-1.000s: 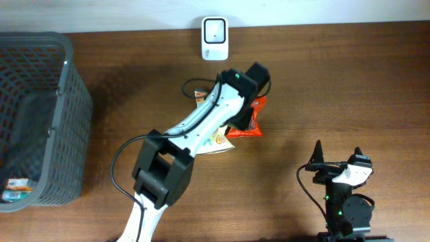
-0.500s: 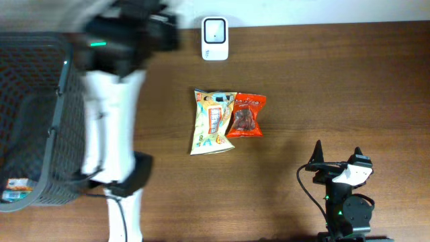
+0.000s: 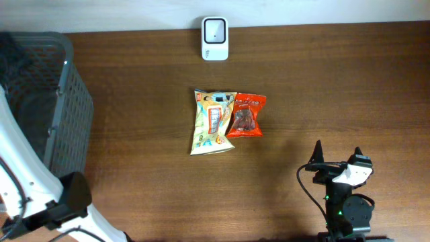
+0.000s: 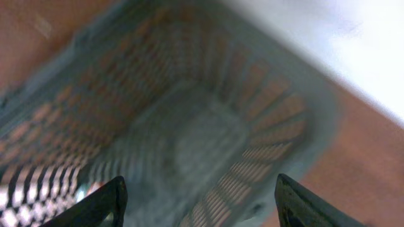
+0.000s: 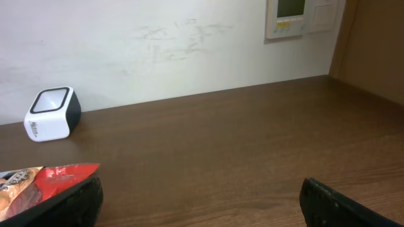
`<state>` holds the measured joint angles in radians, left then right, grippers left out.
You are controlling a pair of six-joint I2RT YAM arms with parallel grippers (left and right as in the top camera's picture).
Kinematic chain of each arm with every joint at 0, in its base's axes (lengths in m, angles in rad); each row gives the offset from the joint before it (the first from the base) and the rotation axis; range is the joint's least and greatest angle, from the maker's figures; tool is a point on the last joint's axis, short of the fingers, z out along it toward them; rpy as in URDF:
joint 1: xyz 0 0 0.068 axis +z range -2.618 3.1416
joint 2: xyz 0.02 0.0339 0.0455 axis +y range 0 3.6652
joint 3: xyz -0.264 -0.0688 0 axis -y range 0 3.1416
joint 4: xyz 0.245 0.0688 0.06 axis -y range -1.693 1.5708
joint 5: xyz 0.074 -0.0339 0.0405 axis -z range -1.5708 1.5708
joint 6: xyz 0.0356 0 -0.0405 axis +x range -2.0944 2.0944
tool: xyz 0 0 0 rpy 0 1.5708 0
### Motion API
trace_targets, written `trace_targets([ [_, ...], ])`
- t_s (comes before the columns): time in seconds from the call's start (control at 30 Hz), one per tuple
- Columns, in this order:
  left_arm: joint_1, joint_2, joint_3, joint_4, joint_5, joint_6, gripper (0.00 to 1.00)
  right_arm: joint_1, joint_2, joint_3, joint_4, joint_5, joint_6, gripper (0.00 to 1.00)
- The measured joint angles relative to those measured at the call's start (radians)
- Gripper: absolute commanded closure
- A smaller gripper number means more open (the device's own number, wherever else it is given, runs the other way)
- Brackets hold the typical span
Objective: Scan the item barcode
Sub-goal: 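Reach the left gripper into the basket and grasp the orange tissue pack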
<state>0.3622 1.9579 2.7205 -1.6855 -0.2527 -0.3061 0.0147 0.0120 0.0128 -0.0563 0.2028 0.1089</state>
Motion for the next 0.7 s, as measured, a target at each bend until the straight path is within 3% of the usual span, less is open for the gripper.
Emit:
trace_targets([
  [0.07,0.036,-0.029,-0.150,0.001,-0.021,-0.045,0.18,0.000,0.000,0.000,0.000,0.000,0.000,0.02],
  [0.27,0.141,-0.039,-0.486,0.031,-0.078,-0.174,0.18,0.000,0.000,0.000,0.000,0.000,0.000,0.01],
  [0.4,0.223,-0.039,-0.685,0.155,-0.106,-0.215,0.18,0.000,0.000,0.000,0.000,0.000,0.000,0.02],
  [0.7,0.375,-0.039,-0.970,0.304,-0.124,-0.291,0.20,0.000,0.000,0.000,0.000,0.000,0.000,0.02],
])
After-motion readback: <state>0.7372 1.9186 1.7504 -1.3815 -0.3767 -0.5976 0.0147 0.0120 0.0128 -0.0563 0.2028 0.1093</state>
